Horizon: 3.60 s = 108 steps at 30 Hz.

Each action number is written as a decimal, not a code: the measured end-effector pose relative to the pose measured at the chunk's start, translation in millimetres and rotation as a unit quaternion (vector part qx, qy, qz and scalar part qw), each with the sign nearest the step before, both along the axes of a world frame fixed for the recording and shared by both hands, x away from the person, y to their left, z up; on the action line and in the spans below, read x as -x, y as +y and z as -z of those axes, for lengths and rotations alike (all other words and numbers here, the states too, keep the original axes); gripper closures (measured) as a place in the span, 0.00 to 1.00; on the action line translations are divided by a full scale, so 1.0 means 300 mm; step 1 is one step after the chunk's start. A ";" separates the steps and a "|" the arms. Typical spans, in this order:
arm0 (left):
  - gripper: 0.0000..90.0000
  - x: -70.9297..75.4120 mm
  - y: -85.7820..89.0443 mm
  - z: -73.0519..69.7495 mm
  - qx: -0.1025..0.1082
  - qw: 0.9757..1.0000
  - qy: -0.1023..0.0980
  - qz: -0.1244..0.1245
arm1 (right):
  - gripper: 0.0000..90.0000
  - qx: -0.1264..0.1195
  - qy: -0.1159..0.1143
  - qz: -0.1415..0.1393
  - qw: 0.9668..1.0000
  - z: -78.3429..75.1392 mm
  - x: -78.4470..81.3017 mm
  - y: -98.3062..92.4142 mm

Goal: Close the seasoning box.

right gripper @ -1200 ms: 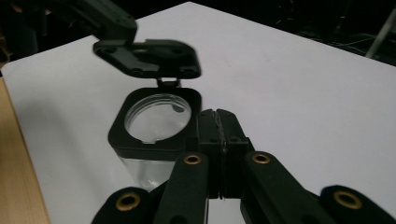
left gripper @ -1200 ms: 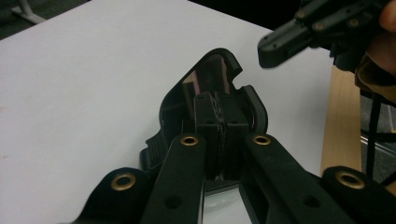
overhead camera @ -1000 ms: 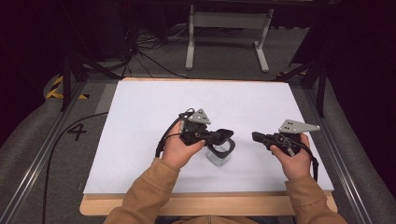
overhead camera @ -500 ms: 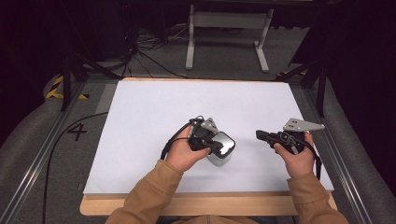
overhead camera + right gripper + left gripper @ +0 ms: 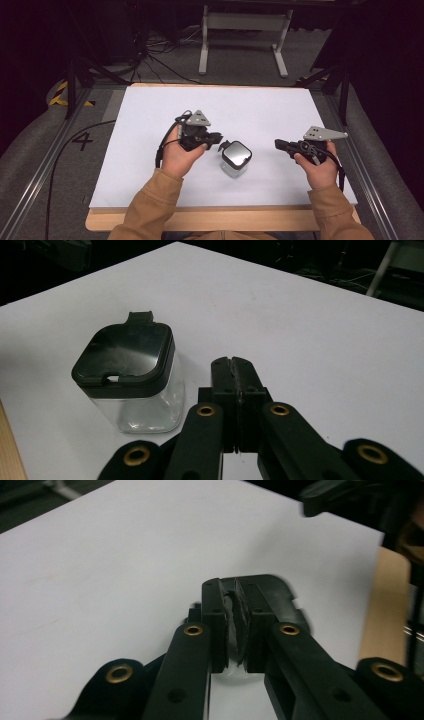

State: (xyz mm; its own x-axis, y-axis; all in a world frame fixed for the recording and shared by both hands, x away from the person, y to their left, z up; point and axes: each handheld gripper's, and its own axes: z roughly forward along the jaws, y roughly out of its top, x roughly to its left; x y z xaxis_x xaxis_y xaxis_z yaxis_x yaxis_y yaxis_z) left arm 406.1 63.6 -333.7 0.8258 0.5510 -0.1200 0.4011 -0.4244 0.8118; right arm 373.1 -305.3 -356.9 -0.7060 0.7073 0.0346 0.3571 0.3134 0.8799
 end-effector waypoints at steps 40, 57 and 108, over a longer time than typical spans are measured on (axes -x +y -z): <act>1.00 -0.035 0.030 0.154 -0.138 0.983 0.116 0.018 | 1.00 0.093 0.100 -0.120 0.983 0.203 -0.117 0.194; 0.99 -0.055 0.035 0.149 -0.124 0.986 0.113 0.014 | 1.00 0.132 0.114 -0.175 0.969 0.181 -0.015 0.286; 0.40 -0.143 0.408 0.268 -0.036 0.984 0.091 -0.150 | 0.51 0.082 0.100 0.115 0.985 0.199 -0.209 -0.286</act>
State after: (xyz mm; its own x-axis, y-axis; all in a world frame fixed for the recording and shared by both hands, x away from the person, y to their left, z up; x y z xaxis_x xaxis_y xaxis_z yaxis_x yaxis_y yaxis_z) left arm 449.0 185.9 -414.2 0.5937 0.7784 -0.2038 0.6533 -0.3184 0.6869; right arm 435.7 -391.2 -416.5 -0.5163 0.8559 0.0284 0.5968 0.3358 0.7287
